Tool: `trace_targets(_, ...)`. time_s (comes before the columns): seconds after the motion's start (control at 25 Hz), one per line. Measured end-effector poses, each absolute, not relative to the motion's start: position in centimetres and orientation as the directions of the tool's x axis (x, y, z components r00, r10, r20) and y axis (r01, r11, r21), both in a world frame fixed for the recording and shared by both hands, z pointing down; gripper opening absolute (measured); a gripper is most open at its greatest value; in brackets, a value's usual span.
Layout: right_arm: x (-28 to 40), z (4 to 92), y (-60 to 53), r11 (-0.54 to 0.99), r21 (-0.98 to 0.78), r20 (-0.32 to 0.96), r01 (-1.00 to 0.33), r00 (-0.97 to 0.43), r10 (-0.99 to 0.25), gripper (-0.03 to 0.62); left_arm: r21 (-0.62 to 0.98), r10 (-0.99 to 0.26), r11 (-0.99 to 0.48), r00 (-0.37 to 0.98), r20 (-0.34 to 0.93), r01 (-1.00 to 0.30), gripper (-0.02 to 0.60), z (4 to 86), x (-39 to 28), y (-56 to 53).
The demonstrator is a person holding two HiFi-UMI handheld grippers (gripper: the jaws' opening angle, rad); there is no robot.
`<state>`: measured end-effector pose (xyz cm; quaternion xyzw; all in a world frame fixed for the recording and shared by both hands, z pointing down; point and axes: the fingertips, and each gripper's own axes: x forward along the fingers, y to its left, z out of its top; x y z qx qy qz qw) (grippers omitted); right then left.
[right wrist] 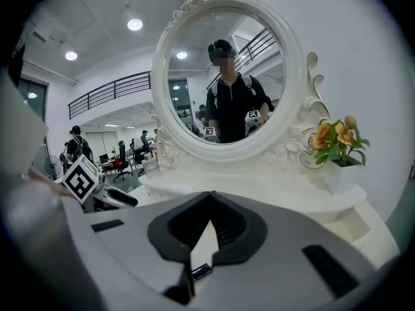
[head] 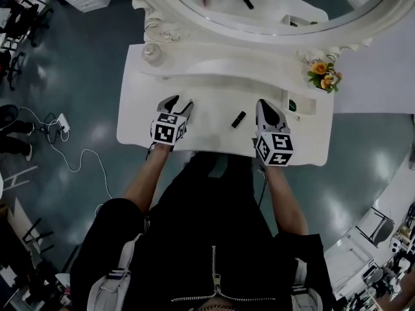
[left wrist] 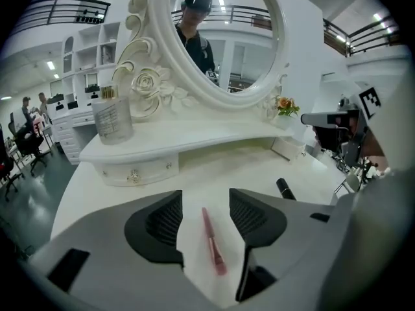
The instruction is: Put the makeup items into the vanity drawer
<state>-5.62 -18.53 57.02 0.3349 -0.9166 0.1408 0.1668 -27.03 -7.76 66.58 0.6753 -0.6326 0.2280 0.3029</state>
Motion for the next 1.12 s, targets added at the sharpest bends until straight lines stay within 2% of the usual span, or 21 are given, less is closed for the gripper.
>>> trace_targets(0.16,-5.7,56.9,-18.5,0.734,-0.147,0.401,-0.663,-0.718,-0.569,0.006,0.129,-0.677,-0.02,0.108,0.728,-0.991,0.227,68.3,-26.9,-7.5)
trace_targets(0.32,-5.3,56.7,-18.2,0.726,-0.147,0.403,-0.671,-0.711,-0.576,0.006,0.123,-0.598,-0.029,0.116,0.793,-0.992,0.154,71.3,-26.6,-6.5)
trace_targets(0.56,-3.0,57.2,-18.2,0.7,-0.143,0.42,-0.699,-0.684,-0.597,0.006,0.107,-0.544,-0.003,0.091,0.834,-0.994,0.111,74.1,-26.6,-4.9)
trace_targets(0.64,-2.2,57.4,-18.3,0.694,-0.142,0.426,-0.706,-0.676,-0.601,0.006,0.097,-0.539,0.001,0.081,0.838,-0.995,0.06,74.2,-26.8,-4.9)
trace_targets(0.88,-1.4,57.3,-18.2,0.682,-0.144,0.422,-0.717,-0.668,-0.613,0.006,0.097,-0.536,-0.009,0.087,0.84,-0.995,0.057,74.2,-27.0,-4.9)
trace_targets(1.12,-1.0,56.5,-18.5,0.685,-0.132,0.409,-0.717,-0.669,-0.621,0.006,0.095,-0.588,-0.008,0.081,0.805,-0.995,0.057,72.7,-26.8,-5.6)
